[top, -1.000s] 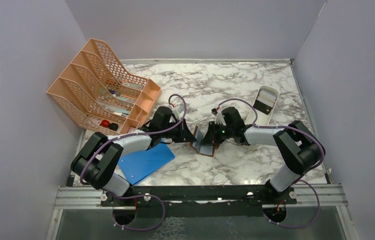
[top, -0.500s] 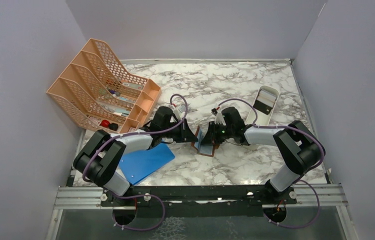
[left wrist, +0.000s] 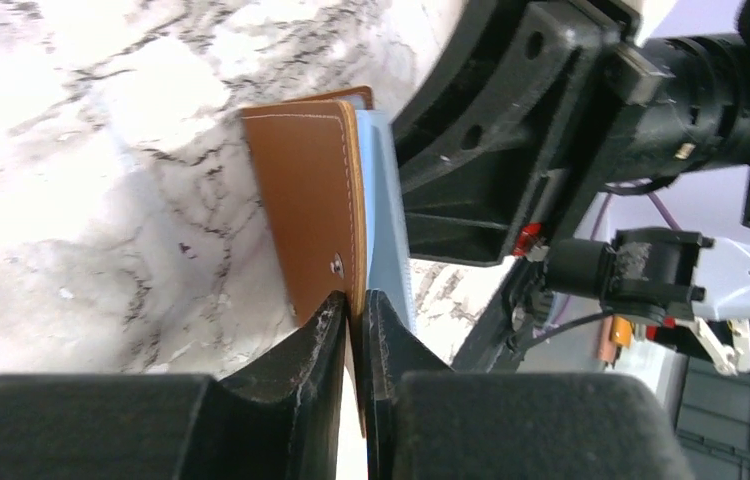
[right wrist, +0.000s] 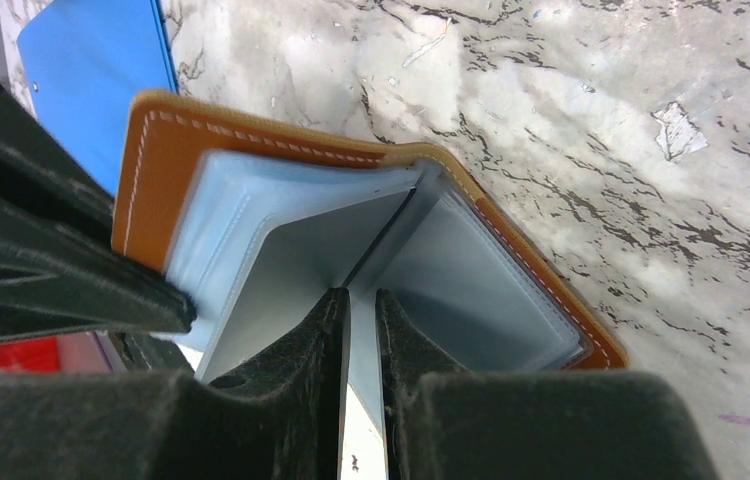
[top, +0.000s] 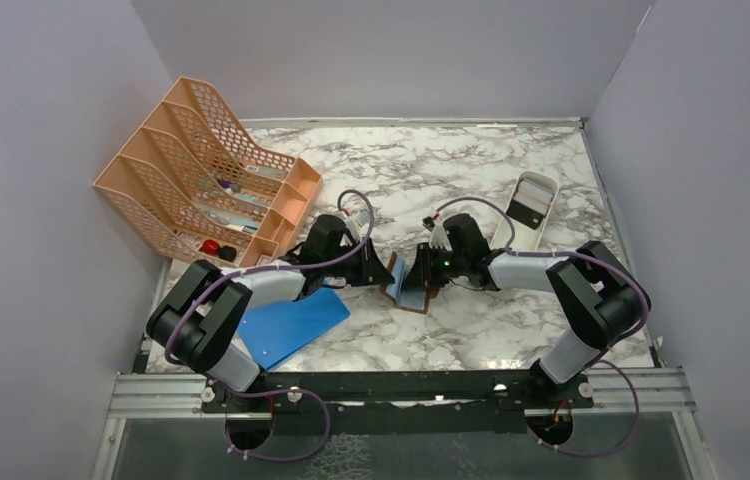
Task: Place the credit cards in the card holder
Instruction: Turn over the card slot in the card holder.
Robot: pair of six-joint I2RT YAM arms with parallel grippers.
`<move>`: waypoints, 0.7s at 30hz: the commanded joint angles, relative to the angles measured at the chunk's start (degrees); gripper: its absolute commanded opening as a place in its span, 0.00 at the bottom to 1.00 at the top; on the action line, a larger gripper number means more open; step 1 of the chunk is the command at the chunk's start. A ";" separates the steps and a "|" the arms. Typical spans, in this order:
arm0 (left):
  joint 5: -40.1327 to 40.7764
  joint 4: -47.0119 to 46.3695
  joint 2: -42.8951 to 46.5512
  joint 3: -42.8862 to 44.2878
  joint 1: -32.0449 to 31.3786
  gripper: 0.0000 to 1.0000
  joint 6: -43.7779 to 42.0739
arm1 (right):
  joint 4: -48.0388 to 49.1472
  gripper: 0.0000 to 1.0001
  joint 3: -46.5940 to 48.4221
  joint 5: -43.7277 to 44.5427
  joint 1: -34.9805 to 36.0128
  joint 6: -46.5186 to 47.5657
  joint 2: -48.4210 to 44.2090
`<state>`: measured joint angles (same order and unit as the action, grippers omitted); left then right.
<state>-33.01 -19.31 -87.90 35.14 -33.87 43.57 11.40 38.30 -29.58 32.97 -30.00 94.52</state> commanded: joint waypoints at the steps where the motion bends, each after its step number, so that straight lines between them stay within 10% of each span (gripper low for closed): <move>1: 6.41 4.96 0.62 0.88 -0.41 0.17 -2.24 | 0.29 0.22 -0.73 0.10 0.50 0.34 0.85; 21: 6.80 7.80 2.77 3.12 -1.05 0.34 -0.94 | -3.82 0.22 1.28 4.35 0.52 1.62 -0.76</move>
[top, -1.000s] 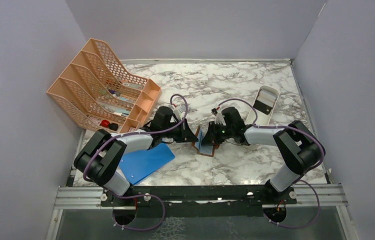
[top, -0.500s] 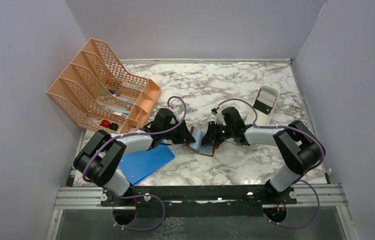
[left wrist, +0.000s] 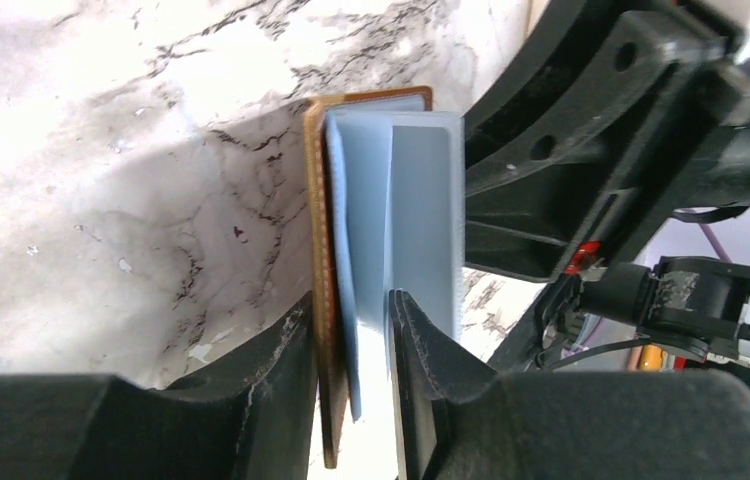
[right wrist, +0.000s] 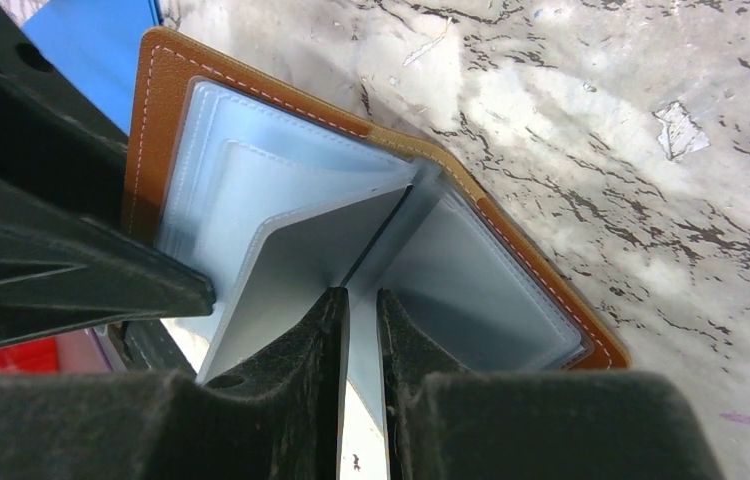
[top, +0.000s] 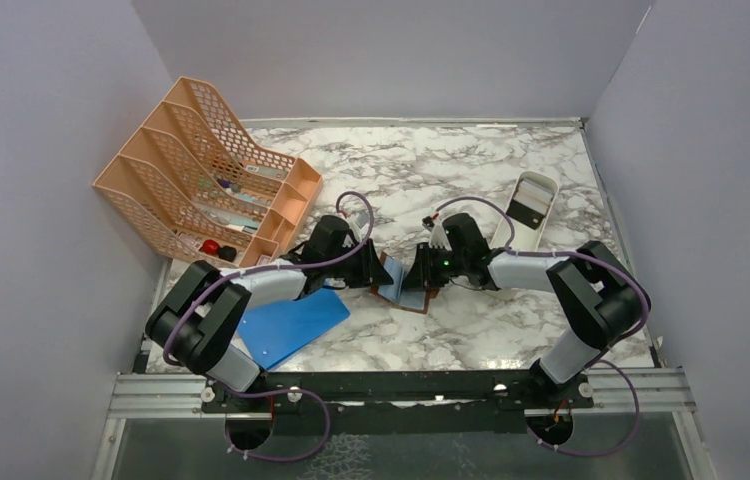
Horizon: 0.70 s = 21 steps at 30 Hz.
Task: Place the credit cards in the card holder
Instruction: Turn over the card slot in the card holder.
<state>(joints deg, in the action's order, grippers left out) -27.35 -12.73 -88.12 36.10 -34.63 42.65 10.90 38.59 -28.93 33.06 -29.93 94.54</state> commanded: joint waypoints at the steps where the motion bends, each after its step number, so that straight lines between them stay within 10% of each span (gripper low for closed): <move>1: 1.43 1.55 3.16 2.31 -0.26 0.34 -0.03 | -3.56 0.22 1.23 3.79 0.43 1.72 -0.83; 10: 3.37 2.76 2.33 2.57 -0.65 0.33 -0.96 | -6.01 0.23 2.12 6.08 0.43 2.71 -2.67; 21: 6.86 7.69 5.36 4.42 -1.84 0.03 -2.88 | -12.52 0.37 4.54 16.66 0.43 6.31 -14.90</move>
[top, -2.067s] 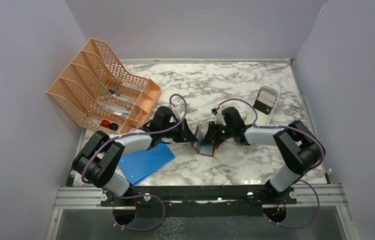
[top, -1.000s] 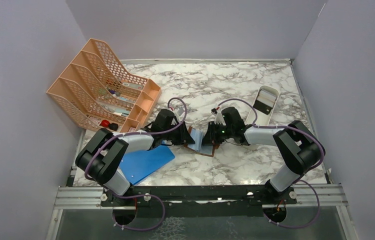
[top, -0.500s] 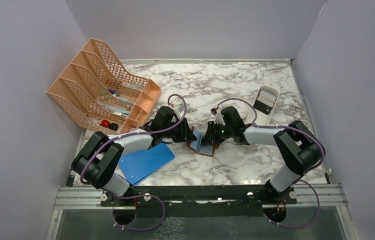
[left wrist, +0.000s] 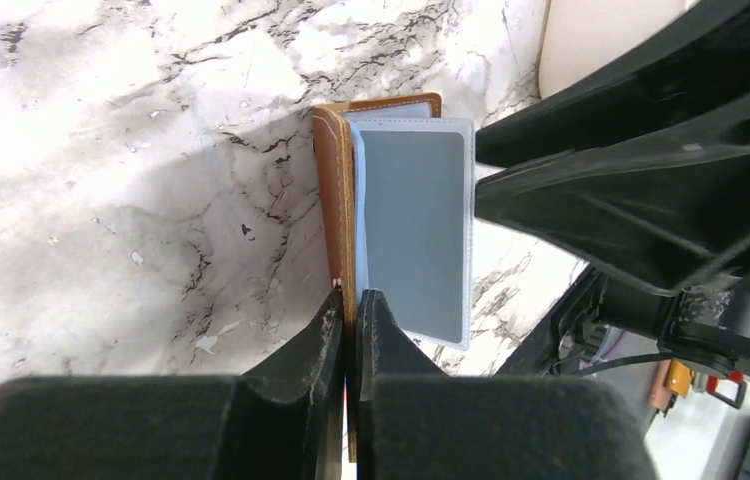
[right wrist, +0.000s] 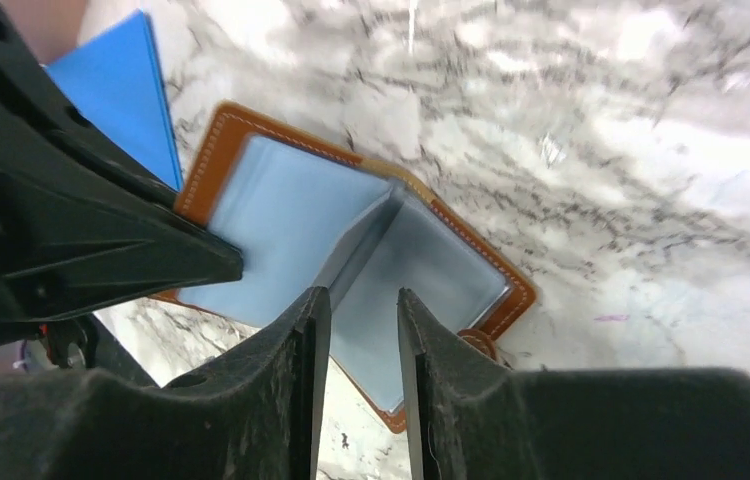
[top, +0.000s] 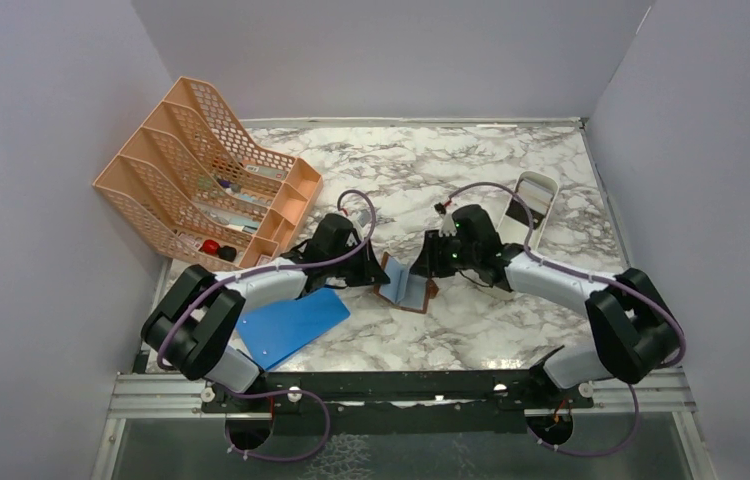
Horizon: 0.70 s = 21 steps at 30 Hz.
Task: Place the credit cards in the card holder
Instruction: Turn over the card slot in the card holder.
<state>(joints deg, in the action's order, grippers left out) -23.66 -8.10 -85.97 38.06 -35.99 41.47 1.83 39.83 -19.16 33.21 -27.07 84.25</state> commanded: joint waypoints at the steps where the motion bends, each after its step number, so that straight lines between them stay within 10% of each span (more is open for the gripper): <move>1: 3.48 3.70 3.34 2.68 -0.49 0.02 -1.67 | -4.12 0.40 4.13 8.76 0.27 4.62 -5.72; 14: -3.53 -5.45 2.26 -1.94 -0.66 0.04 2.98 | -14.51 1.00 16.92 29.07 -1.32 20.23 -5.51; 21: -3.97 -4.34 1.43 -1.80 -0.75 0.06 1.98 | -20.18 1.00 23.93 29.04 -13.85 28.12 -4.19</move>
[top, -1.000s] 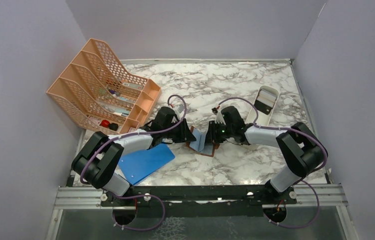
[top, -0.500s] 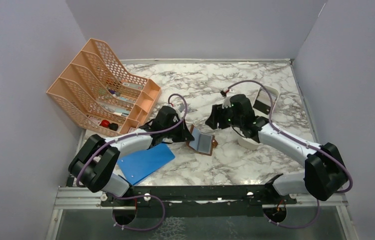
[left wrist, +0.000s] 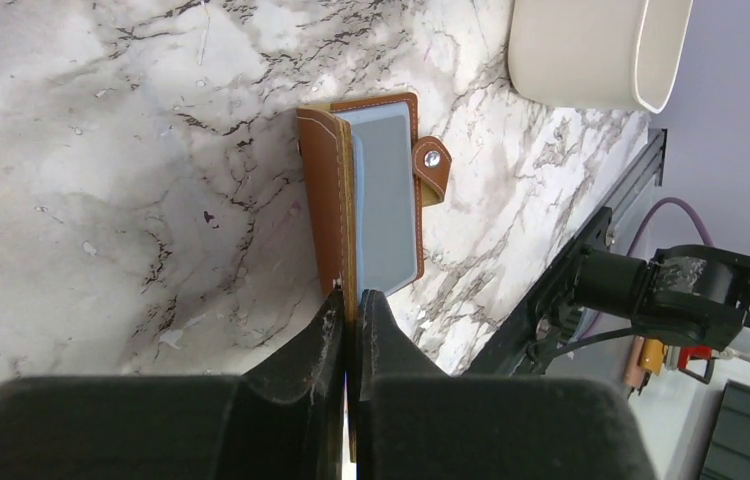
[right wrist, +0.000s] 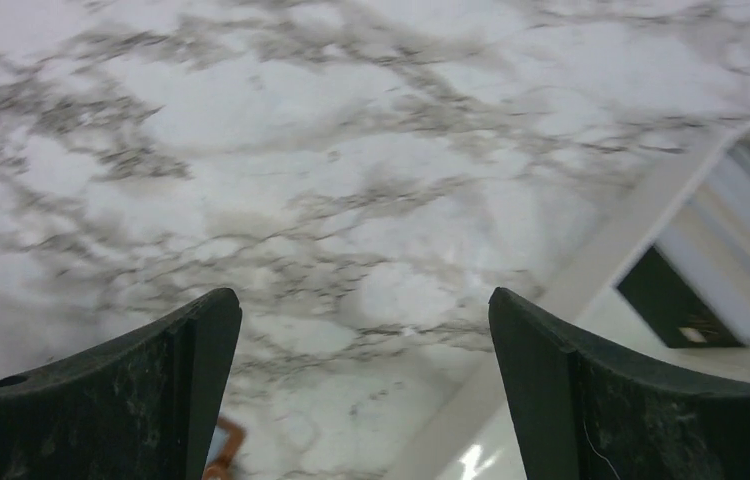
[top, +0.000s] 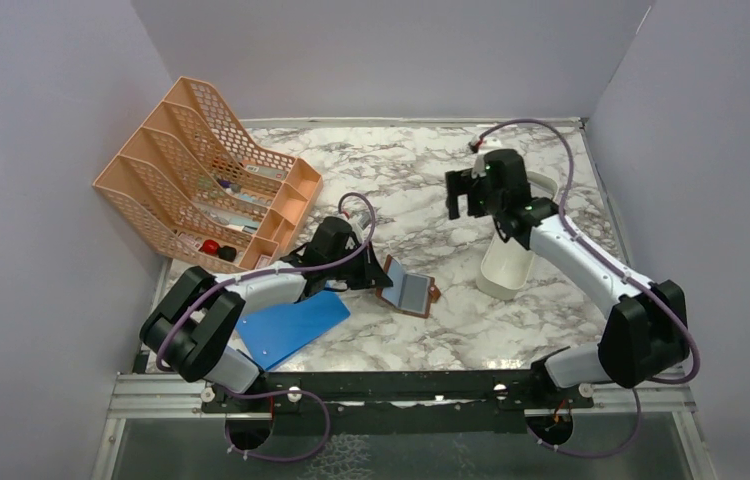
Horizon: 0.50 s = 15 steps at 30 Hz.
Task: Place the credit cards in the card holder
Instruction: Turn over the card slot in the card holder, then pick up the credit card from the storage box.
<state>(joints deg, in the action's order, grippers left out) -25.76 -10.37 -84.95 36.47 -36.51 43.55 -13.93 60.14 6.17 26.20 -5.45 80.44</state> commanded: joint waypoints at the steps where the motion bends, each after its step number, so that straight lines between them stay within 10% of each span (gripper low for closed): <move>1: -1.99 -2.05 0.57 -0.44 -0.25 0.07 -0.17 | -4.51 1.00 3.69 4.80 -8.66 8.13 -0.39; 15: 3.97 3.52 -1.83 0.80 -0.23 0.11 -2.71 | -4.25 0.92 4.03 5.53 -22.44 30.91 6.14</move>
<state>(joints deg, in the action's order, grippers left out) -23.79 -7.55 -85.19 36.64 -36.51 41.78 -18.94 63.96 10.35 4.12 15.62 84.40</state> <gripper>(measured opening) 0.107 0.936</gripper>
